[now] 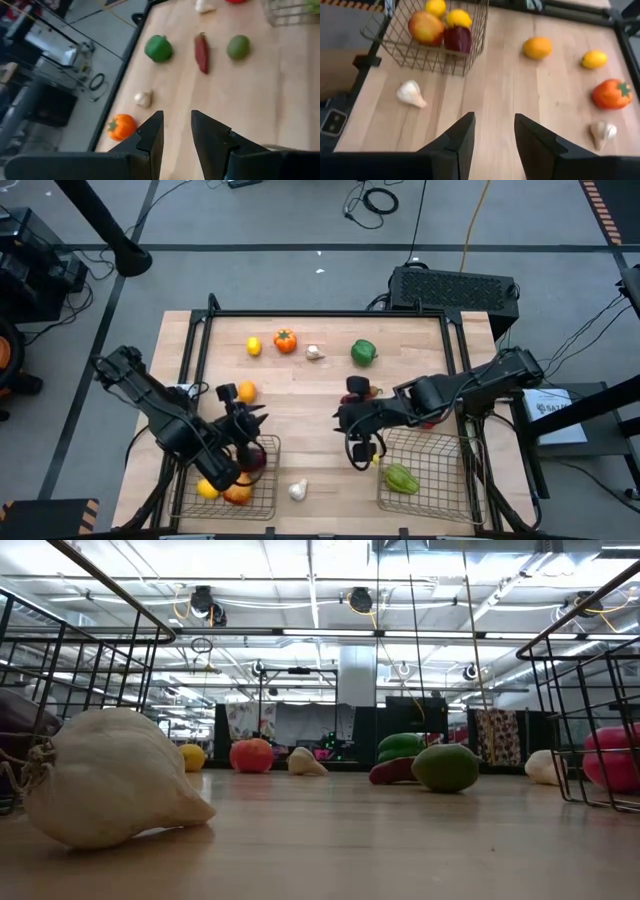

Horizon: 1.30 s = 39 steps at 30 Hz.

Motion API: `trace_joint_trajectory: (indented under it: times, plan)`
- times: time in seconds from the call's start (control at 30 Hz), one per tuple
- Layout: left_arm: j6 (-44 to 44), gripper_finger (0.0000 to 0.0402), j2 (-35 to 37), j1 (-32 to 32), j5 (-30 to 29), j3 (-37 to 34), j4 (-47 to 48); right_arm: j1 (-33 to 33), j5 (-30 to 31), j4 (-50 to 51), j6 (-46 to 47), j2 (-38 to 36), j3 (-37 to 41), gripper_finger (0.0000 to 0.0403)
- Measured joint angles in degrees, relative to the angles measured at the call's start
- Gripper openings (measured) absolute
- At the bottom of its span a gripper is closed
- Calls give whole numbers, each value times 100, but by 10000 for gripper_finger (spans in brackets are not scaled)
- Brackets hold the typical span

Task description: Sort produce into baskets

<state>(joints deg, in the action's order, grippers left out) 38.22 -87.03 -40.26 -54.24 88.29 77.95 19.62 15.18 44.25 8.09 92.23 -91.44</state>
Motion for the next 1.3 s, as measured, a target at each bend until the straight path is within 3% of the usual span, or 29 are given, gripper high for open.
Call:
trace_joint_trajectory:
  times: [0.6, 0.8, 0.9, 1.0, 1.17, 1.3]
  plan:
    - [0, 107, -172, 635, -180, -2, -61, 36, -26, 758, -62, 0, 0, 130]
    - [312, 107, -170, 1036, -1186, -2, 428, 36, -7, 969, 156, 0, 0, 130]
    - [616, 107, -170, 1303, -1079, -2, 471, 36, 2, 1182, 173, 0, 0, 130]
    - [638, 107, -170, 1479, -635, -2, 360, 41, 344, 1247, 207, 0, 61, 130]
    - [642, 107, -185, 1585, -218, -96, 208, 5, 1670, 1248, 563, 0, 503, 130]
    - [643, 107, -183, 1597, -192, -200, 208, -141, 1756, 1157, 621, 7, 903, 130]
